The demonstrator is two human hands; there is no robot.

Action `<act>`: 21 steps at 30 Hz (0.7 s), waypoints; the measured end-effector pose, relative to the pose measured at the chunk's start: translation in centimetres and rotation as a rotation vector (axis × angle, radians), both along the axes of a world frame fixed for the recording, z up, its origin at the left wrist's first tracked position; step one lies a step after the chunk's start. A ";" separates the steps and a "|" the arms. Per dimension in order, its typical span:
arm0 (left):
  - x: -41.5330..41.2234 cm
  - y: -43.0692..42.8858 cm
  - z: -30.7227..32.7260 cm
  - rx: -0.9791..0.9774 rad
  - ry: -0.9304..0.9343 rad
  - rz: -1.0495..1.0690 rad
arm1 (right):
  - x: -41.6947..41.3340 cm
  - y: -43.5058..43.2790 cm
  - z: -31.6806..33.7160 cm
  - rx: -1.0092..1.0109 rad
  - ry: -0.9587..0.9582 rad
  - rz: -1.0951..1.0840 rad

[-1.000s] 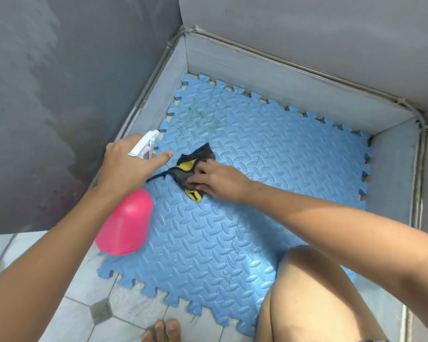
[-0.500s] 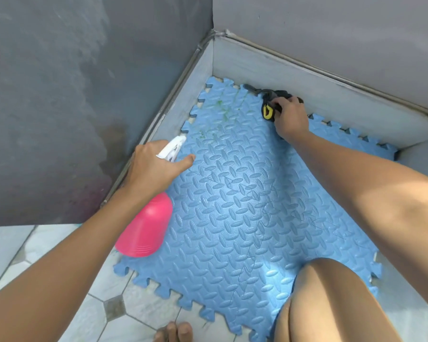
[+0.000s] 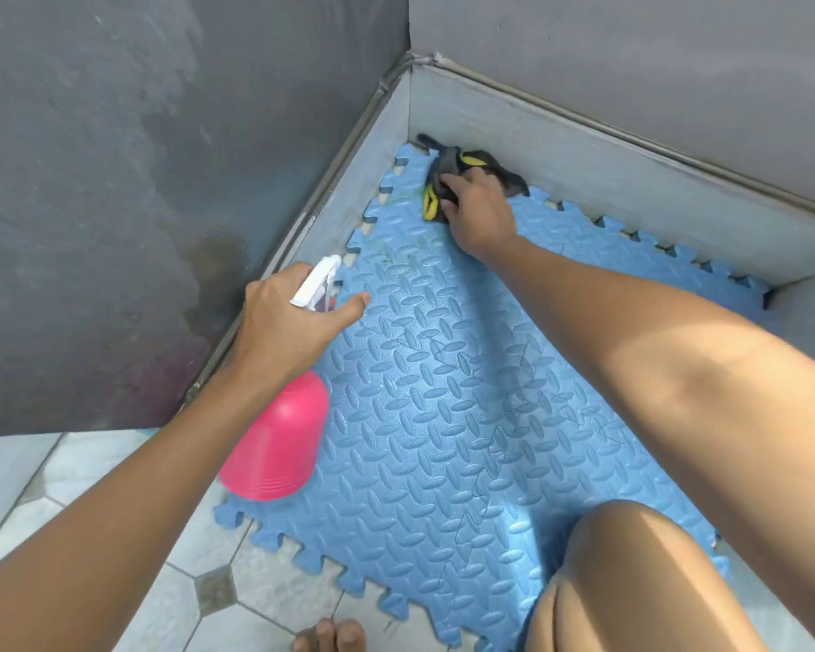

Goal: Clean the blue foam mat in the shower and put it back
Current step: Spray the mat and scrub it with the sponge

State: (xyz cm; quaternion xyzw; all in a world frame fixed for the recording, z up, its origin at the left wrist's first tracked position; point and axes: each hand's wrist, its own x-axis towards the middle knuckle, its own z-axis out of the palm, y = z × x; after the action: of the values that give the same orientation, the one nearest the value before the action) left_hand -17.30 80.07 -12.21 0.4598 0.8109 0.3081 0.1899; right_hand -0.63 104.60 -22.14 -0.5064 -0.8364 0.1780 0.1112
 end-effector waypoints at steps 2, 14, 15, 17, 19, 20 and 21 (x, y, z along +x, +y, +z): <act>-0.3 -0.1 0.1 0.008 0.045 0.016 | -3.2 -2.4 0.3 -0.002 0.004 0.133; -0.3 0.3 0.1 -0.009 0.016 -0.016 | 0.8 -5.5 0.4 0.150 -0.055 0.503; -0.3 0.1 0.0 -0.002 0.007 -0.011 | 1.5 -3.5 0.4 0.138 -0.042 0.222; -0.5 -0.1 -0.1 0.005 -0.003 -0.006 | 2.4 -1.4 0.1 0.035 0.002 -0.214; -0.5 0.0 0.0 -0.003 -0.008 -0.014 | 1.7 -2.8 0.5 0.019 -0.021 -0.267; -0.5 0.0 0.0 -0.005 -0.016 -0.016 | 1.3 -4.3 0.7 0.033 -0.016 -0.170; -0.4 0.1 0.1 -0.008 -0.022 -0.014 | 1.1 -6.2 0.7 0.045 0.014 -0.027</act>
State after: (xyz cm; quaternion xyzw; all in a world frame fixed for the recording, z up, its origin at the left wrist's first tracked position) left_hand -17.74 80.18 -12.13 0.4614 0.8067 0.3085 0.2029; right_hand 0.42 98.42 -21.40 -0.5139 -0.8324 0.1611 0.1307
